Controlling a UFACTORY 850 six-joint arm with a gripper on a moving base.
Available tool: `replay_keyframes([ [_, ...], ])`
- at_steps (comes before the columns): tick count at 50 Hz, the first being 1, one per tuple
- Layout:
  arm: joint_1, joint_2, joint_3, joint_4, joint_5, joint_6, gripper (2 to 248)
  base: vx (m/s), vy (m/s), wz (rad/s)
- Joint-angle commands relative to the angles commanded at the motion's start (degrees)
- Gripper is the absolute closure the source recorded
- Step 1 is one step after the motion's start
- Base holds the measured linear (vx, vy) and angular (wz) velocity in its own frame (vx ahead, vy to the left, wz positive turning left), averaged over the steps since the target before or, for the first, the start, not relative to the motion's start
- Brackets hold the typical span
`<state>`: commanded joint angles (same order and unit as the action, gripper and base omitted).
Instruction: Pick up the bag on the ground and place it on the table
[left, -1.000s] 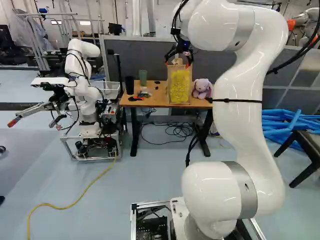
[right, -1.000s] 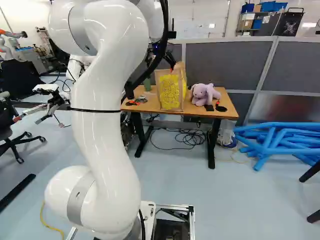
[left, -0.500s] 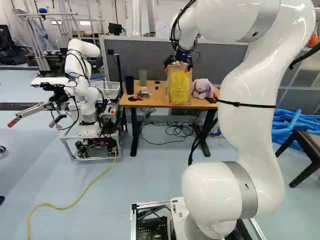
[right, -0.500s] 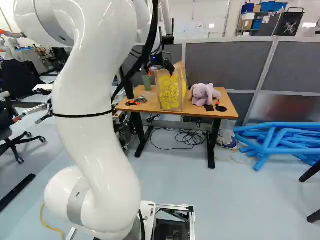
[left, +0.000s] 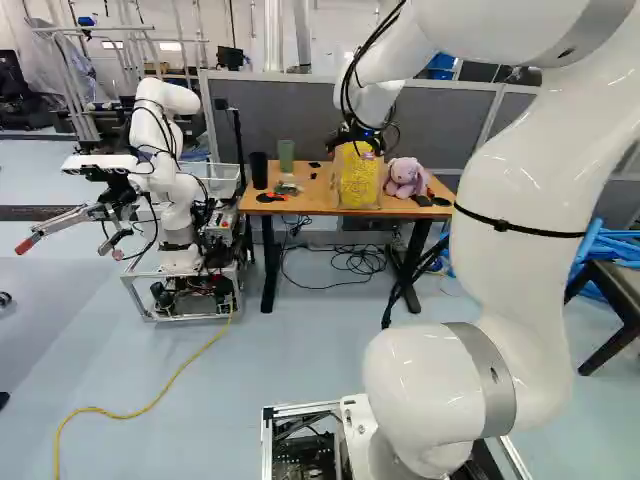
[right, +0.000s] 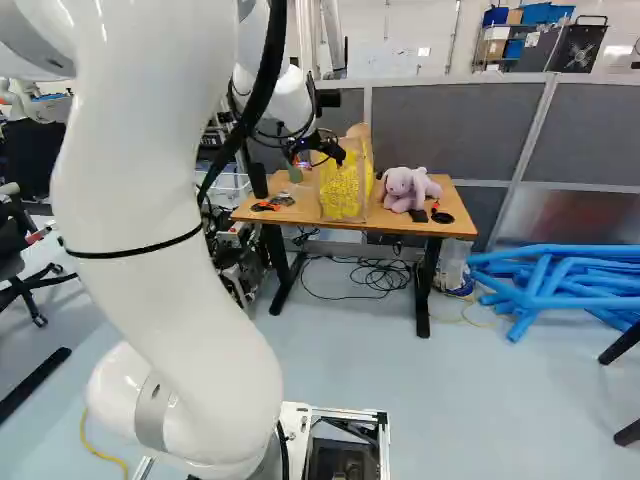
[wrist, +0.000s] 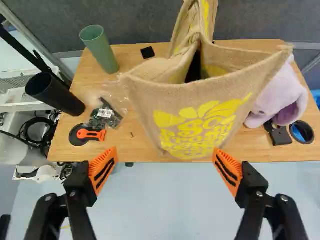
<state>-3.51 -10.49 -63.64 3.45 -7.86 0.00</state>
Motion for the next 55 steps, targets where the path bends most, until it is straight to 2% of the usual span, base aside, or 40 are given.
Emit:
replay_keyframes([
  [28, 1.29, 9.75, 21.59, -1.27, 21.30, 0.00, 3, 0.000, 0.000, 0.000],
  [55, 2.26, 17.10, 37.85, -2.22, 37.35, 0.00, 3, 0.000, 0.000, 0.000],
])
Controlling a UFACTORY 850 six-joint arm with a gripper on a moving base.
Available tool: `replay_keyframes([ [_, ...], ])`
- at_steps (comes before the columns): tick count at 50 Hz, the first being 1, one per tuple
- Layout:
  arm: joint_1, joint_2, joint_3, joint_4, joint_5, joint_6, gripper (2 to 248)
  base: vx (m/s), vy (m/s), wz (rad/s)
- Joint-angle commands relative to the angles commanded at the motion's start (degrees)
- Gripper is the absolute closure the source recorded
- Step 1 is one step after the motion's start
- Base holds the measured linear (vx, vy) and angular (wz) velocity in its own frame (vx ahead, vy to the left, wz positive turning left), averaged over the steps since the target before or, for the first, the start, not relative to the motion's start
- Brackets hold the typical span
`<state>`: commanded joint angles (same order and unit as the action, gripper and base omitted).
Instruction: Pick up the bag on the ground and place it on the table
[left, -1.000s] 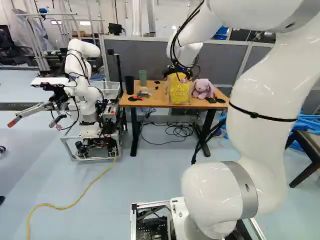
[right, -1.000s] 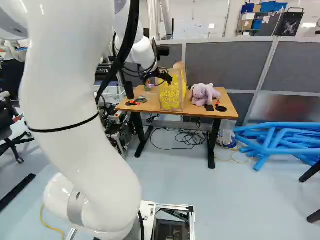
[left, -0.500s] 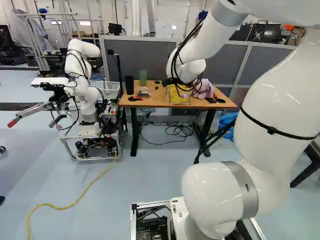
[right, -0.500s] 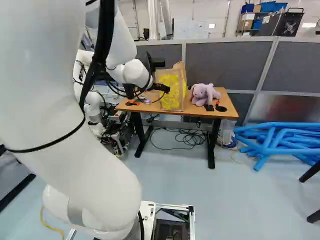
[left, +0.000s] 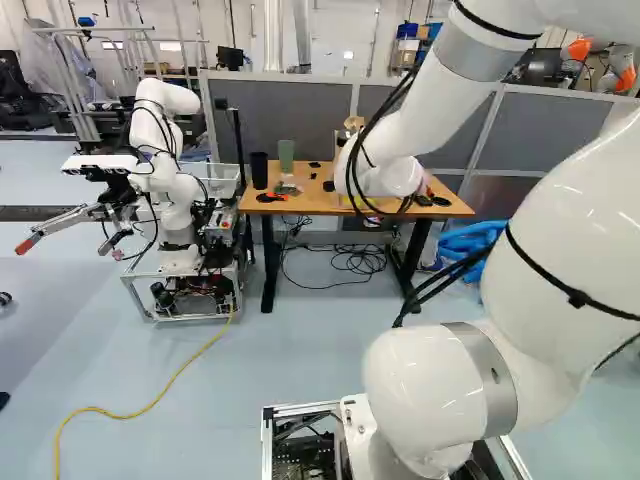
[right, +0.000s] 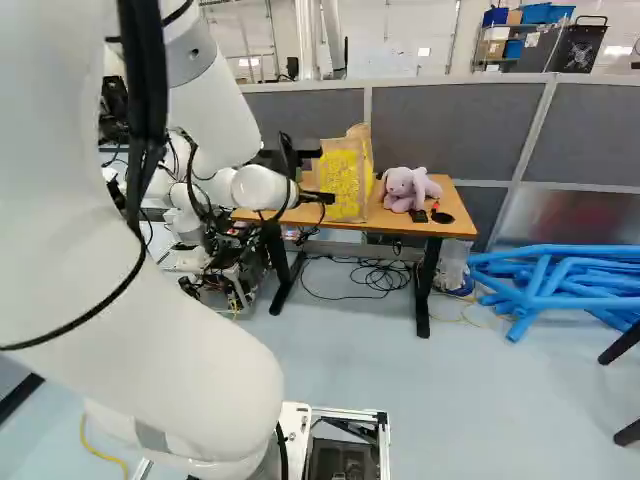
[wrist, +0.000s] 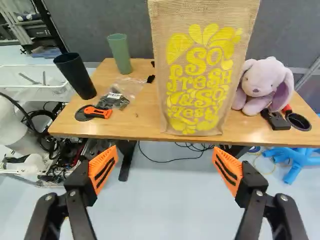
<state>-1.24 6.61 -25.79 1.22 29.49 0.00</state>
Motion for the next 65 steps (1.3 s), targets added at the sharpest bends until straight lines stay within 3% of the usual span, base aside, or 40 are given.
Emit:
replay_keyframes([
  [32, 0.80, 6.00, 13.29, -0.78, 13.12, 0.00, 3, 0.000, 0.000, 0.000],
  [65, 1.20, 9.05, 20.03, -1.18, 19.76, 0.00, 3, 0.000, 0.000, 0.000],
])
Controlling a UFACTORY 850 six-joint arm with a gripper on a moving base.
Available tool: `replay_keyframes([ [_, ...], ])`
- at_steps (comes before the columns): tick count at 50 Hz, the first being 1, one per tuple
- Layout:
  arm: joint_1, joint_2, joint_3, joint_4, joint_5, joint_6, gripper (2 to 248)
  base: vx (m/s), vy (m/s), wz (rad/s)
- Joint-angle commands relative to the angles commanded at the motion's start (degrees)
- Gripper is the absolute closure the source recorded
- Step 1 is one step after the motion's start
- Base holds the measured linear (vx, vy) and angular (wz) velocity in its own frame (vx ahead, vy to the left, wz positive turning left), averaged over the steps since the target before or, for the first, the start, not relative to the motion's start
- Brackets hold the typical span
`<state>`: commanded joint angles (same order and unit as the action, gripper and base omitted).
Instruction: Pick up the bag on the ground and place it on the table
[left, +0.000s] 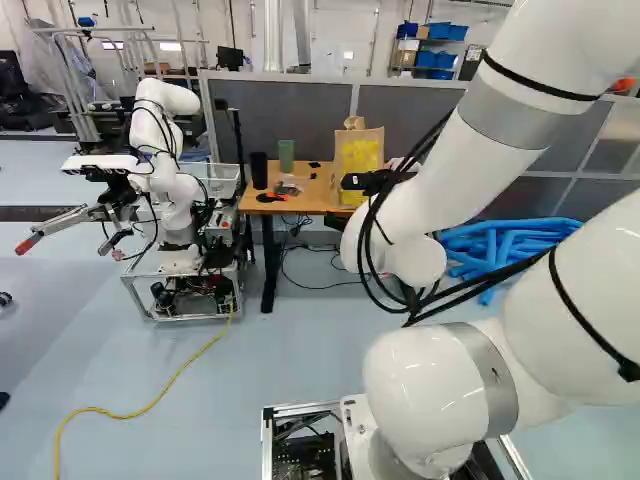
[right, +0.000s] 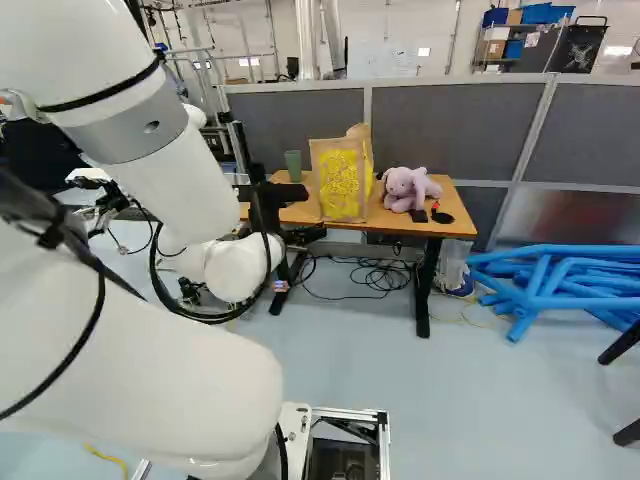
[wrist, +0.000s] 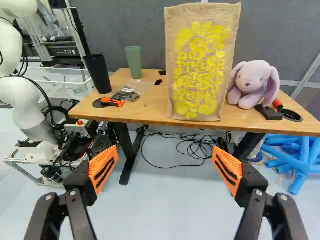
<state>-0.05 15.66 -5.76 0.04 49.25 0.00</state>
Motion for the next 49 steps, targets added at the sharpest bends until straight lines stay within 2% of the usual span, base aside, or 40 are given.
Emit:
replay_keyframes([
  [49, 0.05, 0.34, 0.76, -0.04, 0.75, 0.00, 3, 0.000, 0.000, 0.000],
])
